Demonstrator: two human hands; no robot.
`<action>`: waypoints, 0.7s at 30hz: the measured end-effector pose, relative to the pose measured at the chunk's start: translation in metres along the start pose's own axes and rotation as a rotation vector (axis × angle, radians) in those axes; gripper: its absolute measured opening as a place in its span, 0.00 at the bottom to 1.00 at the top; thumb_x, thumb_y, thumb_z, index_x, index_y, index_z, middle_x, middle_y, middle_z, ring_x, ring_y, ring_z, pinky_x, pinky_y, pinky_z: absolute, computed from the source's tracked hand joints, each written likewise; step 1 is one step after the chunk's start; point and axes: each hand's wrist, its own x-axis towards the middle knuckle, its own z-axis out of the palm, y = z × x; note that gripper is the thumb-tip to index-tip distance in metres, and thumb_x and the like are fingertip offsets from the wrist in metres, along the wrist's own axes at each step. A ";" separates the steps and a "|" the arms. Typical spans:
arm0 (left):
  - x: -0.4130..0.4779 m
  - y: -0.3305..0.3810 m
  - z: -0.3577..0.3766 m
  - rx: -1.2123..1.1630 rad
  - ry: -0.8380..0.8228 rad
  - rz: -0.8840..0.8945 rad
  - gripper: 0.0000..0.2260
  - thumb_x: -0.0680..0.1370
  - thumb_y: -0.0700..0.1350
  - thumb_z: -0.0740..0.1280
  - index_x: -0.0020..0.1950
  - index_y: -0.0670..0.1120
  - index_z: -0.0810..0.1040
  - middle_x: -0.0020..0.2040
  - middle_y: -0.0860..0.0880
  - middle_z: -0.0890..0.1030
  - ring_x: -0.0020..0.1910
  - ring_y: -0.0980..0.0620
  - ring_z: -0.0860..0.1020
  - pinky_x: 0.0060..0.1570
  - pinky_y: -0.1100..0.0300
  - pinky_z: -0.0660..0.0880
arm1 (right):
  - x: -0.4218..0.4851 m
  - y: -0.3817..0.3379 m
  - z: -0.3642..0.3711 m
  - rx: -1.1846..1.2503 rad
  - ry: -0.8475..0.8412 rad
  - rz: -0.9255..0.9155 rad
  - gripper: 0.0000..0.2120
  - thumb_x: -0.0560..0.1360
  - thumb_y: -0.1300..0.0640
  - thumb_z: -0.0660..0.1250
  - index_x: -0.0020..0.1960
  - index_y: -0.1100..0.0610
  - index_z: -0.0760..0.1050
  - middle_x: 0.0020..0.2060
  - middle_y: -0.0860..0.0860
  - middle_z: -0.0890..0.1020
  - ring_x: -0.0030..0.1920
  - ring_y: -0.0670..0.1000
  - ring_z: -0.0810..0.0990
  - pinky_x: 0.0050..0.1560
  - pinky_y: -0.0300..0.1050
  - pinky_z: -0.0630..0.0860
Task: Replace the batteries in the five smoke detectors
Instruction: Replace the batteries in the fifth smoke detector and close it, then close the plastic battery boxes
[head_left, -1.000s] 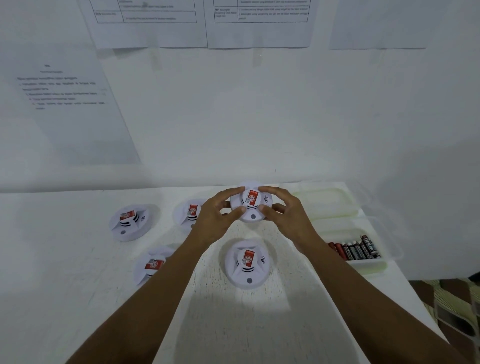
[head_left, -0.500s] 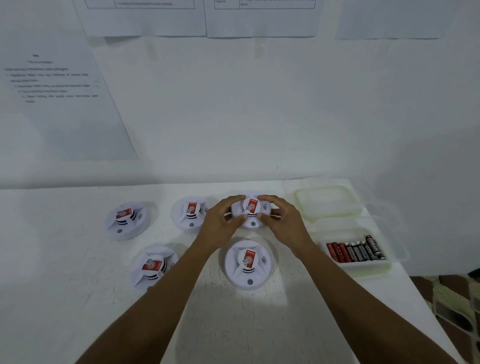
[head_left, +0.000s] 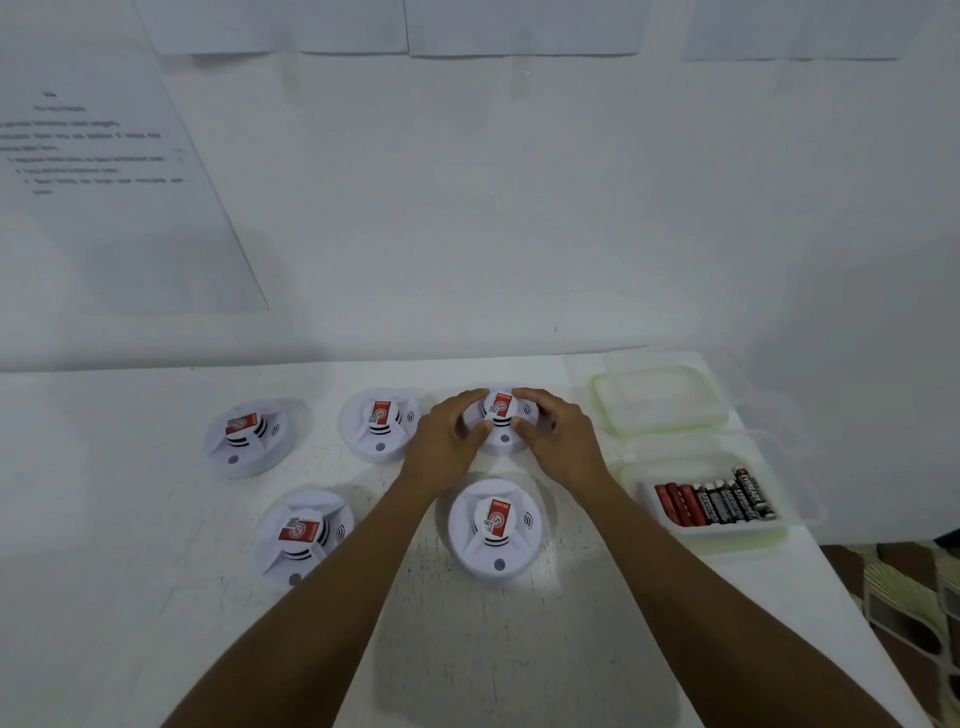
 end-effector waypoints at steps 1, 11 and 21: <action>0.000 0.000 0.001 0.010 0.009 0.001 0.16 0.79 0.47 0.66 0.67 0.50 0.74 0.59 0.50 0.80 0.47 0.49 0.80 0.53 0.53 0.78 | 0.000 0.001 0.001 -0.008 0.004 0.001 0.16 0.76 0.59 0.71 0.63 0.54 0.79 0.58 0.49 0.83 0.52 0.44 0.79 0.48 0.22 0.70; 0.001 -0.003 0.004 0.004 0.015 -0.008 0.18 0.79 0.49 0.66 0.68 0.49 0.73 0.63 0.49 0.79 0.49 0.55 0.76 0.51 0.64 0.71 | -0.001 0.004 0.003 -0.035 0.012 0.001 0.17 0.76 0.59 0.71 0.64 0.55 0.79 0.59 0.49 0.83 0.53 0.44 0.79 0.50 0.20 0.69; -0.019 0.006 0.000 -0.075 0.007 -0.037 0.20 0.80 0.50 0.65 0.71 0.49 0.70 0.68 0.50 0.75 0.63 0.54 0.74 0.64 0.56 0.71 | -0.016 -0.010 -0.002 0.004 0.016 0.085 0.18 0.77 0.58 0.70 0.66 0.54 0.76 0.63 0.49 0.79 0.62 0.49 0.77 0.60 0.36 0.70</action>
